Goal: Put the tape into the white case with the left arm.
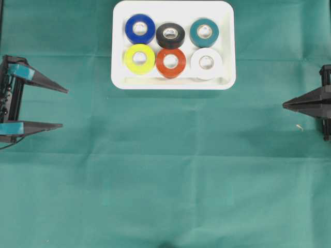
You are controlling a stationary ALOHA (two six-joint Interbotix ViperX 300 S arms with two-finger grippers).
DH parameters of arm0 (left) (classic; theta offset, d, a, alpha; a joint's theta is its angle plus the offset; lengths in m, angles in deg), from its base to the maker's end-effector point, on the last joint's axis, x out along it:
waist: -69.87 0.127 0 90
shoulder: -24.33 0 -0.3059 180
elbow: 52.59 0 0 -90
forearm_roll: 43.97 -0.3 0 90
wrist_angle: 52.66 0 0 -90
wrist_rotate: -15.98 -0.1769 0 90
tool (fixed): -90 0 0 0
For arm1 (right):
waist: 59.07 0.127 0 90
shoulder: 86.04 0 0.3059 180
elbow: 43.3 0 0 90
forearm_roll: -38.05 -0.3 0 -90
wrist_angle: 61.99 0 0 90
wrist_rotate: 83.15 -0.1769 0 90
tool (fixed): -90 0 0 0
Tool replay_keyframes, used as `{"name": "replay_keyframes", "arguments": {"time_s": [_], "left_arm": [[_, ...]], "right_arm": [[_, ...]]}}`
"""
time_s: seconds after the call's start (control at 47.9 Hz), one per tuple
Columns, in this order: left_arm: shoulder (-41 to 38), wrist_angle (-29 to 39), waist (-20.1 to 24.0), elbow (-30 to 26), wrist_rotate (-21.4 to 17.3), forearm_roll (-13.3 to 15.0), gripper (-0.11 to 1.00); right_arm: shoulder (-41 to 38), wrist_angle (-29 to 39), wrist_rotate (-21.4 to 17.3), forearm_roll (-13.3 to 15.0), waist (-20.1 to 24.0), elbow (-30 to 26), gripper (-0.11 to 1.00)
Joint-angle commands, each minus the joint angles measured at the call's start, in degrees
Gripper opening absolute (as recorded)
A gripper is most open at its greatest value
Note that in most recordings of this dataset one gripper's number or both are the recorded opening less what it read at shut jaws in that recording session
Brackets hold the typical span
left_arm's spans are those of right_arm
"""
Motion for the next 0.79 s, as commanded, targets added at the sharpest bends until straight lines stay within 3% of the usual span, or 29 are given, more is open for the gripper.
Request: {"name": "replay_keyframes", "arguments": {"time_s": [0.0, 0.48, 0.772], "left_arm": [[1.14, 1.93, 0.18, -0.35, 0.0, 0.09, 0.98], [9.23, 5.71, 1.23, 2.29, 0.0, 0.09, 0.98], [13.62, 12.13, 3.43, 2.72, 0.0, 0.0, 0.98]], "right_arm": [[-0.35, -0.35, -0.09, 0.09, -0.09, -0.62, -0.09], [-0.35, -0.26, -0.09, 0.09, -0.09, -0.62, -0.09], [-0.35, -0.26, -0.09, 0.09, -0.09, -0.62, -0.09]]}}
